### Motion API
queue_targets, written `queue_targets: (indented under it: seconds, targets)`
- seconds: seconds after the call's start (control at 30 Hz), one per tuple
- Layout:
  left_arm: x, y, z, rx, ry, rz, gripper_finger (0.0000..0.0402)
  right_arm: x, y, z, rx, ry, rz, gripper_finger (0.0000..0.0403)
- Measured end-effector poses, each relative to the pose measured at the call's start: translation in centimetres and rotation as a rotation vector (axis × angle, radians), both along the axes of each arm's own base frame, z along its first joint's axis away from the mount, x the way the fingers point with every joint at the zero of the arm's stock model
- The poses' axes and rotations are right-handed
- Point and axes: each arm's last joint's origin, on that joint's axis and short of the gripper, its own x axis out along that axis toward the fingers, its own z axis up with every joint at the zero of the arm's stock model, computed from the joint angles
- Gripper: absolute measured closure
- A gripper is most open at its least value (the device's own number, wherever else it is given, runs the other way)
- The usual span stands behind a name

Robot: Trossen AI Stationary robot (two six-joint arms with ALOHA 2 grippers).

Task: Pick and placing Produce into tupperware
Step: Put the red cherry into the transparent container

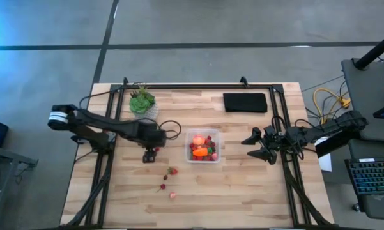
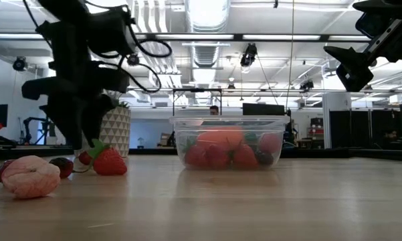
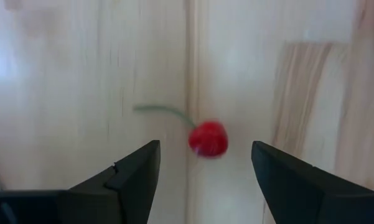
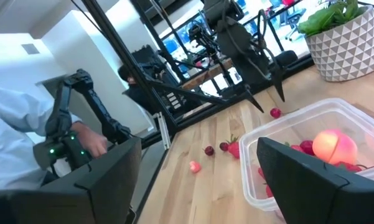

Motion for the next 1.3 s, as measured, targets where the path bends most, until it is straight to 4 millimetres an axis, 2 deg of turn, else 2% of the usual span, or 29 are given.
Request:
queue_targets:
  seconds: [0.13, 0.33, 0.57, 0.8, 0.93, 1.1, 1.3]
  targets:
    - [-0.7, 0.0, 0.0, -0.004, -0.099, 0.003, 0.0164, 0.0, 0.0, 0.0, 0.000, 0.000, 0.000, 0.0094]
    - [-1.6, -0.1, -1.4, -0.035, -0.040, -0.003, 0.0174, 0.0, 0.0, 0.0, 0.000, -0.001, 0.000, 0.0090]
    - [-0.2, -0.1, -2.4, -0.048, -0.087, 0.019, 0.0211, 0.0, 0.0, 0.0, 0.000, -0.001, 0.000, 0.0093]
    - [0.2, -0.1, -3.8, -0.038, -0.029, 0.021, 0.0256, 0.0, 0.0, 0.0, 0.000, 0.001, 0.000, 0.0091]
    - [0.3, -0.1, -3.5, -0.032, -0.045, 0.021, 0.0288, 0.0, 0.0, 0.0, 0.000, 0.000, 0.000, 0.0090]
    - [0.2, 0.1, -2.2, 0.006, -0.096, 0.034, 0.0326, 0.0, 0.0, 0.0, 0.000, 0.000, 0.000, 0.0092]
    - [2.5, 0.1, 4.1, 0.051, -0.350, 0.028, 0.0336, 0.0, 0.0, 0.0, 0.000, 0.000, 0.000, 0.0091]
